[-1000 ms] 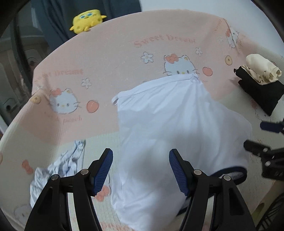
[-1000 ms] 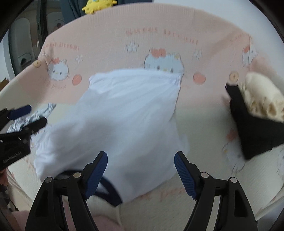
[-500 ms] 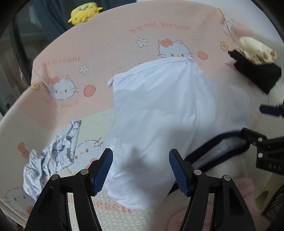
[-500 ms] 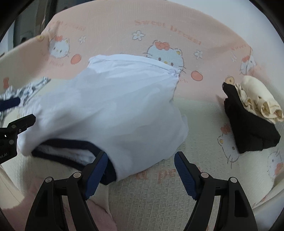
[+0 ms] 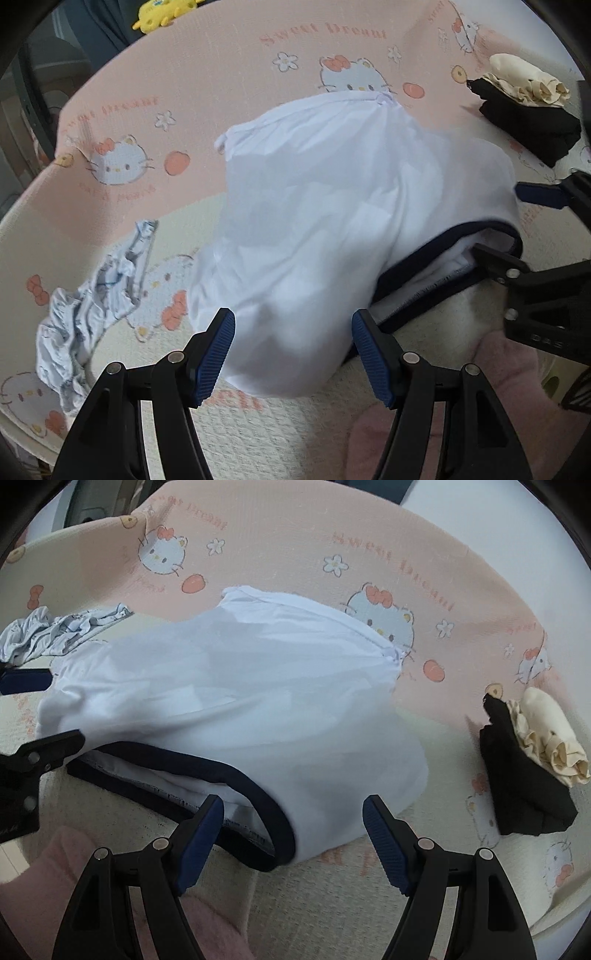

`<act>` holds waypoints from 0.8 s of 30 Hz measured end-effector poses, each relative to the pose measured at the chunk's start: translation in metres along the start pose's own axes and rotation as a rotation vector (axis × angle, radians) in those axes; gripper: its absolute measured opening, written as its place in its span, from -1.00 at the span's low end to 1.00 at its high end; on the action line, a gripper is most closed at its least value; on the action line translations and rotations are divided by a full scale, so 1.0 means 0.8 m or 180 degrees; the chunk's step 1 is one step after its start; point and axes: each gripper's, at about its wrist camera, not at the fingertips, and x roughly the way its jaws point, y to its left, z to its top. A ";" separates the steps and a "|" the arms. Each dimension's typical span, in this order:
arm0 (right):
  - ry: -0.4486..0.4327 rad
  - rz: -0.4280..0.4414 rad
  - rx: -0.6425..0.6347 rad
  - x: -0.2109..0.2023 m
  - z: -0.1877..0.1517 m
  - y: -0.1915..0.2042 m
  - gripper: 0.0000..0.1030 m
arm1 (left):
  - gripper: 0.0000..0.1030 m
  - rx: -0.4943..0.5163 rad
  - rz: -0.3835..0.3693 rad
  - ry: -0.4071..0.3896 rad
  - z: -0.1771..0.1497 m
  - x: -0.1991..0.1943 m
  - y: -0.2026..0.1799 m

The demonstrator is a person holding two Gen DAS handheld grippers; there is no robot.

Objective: Fold clothes

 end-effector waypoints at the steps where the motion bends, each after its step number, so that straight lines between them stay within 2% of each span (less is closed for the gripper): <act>1: 0.0038 -0.0003 0.0023 0.004 0.000 0.000 0.49 | 0.23 -0.0003 -0.0025 0.0019 -0.001 0.001 0.000; 2: 0.0053 -0.0011 0.0039 0.007 0.001 0.000 0.40 | 0.23 -0.0002 -0.0041 0.0034 -0.003 0.003 -0.001; 3: 0.0058 -0.0016 0.0050 0.009 0.001 -0.001 0.13 | 0.23 -0.0001 -0.0038 0.0043 -0.004 0.005 -0.002; 6: 0.0081 -0.0105 0.0050 0.012 0.003 -0.002 -0.48 | 0.23 -0.0035 -0.0005 0.0087 -0.007 0.015 0.001; 7: 0.0100 -0.0143 0.0074 0.013 0.003 -0.004 -0.56 | 0.22 -0.0068 -0.0012 0.0101 -0.008 0.019 0.003; 8: 0.0110 -0.0173 0.0108 0.014 0.003 -0.007 -0.61 | 0.04 -0.0110 -0.0027 0.0115 -0.008 0.021 0.005; 9: 0.0120 -0.0181 0.0167 0.014 0.002 -0.012 -0.64 | -0.30 -0.0159 -0.0052 0.0130 -0.008 0.024 0.008; 11: 0.0117 -0.0152 0.0332 0.012 0.000 -0.024 -0.68 | -0.46 -0.0337 -0.0132 0.0161 -0.006 0.026 0.018; 15: 0.0137 -0.0137 0.0571 0.008 -0.003 -0.046 -0.69 | -0.50 -0.0618 -0.0390 0.0073 0.004 0.017 0.039; 21: 0.0090 -0.0006 0.0791 -0.008 -0.006 -0.062 -0.69 | -0.50 -0.0626 -0.0535 -0.0086 0.019 -0.010 0.040; 24: 0.0013 0.0243 0.0898 -0.013 -0.006 -0.069 -0.69 | -0.50 -0.0580 -0.0671 -0.0181 0.019 -0.022 0.041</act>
